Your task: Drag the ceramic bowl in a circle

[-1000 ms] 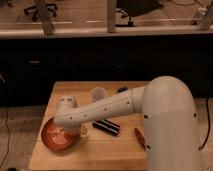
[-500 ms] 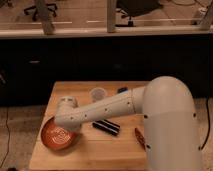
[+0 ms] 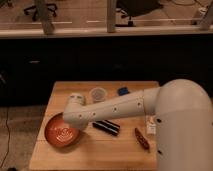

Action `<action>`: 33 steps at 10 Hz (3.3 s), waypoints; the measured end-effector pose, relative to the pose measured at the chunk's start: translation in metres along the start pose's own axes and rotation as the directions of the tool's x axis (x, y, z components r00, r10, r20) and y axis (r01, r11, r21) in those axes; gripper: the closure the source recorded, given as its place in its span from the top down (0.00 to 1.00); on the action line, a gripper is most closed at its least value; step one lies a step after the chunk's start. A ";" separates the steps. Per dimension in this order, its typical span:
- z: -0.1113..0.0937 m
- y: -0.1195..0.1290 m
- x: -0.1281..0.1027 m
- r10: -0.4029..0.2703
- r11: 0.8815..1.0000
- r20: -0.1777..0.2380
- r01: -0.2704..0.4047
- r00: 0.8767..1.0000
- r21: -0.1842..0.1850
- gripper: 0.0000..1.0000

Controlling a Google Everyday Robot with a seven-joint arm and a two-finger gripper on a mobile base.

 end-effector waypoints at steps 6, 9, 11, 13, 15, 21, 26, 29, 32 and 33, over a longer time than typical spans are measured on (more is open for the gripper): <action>-0.013 0.022 0.015 0.029 0.999 0.000 -0.029 1.000 0.016 0.18; -0.017 0.023 0.016 0.027 0.999 0.008 -0.028 1.000 0.033 0.06; -0.021 0.043 0.017 0.027 0.999 0.015 -0.027 1.000 0.038 0.05; -0.024 0.051 0.014 0.026 0.999 0.019 -0.027 0.999 0.044 0.05; -0.023 0.052 0.012 0.018 0.999 0.025 -0.019 1.000 0.049 0.05; -0.021 0.063 -0.002 0.012 0.998 0.037 -0.014 0.999 0.059 0.00; -0.017 0.064 -0.004 0.015 0.997 0.044 -0.018 0.999 0.072 0.00; -0.014 0.065 -0.005 0.016 0.997 0.048 -0.020 0.999 0.076 0.00; -0.012 0.060 -0.005 0.008 0.997 0.047 -0.012 0.999 0.082 0.00; -0.011 0.066 -0.004 0.006 0.997 0.045 -0.010 0.999 0.083 0.00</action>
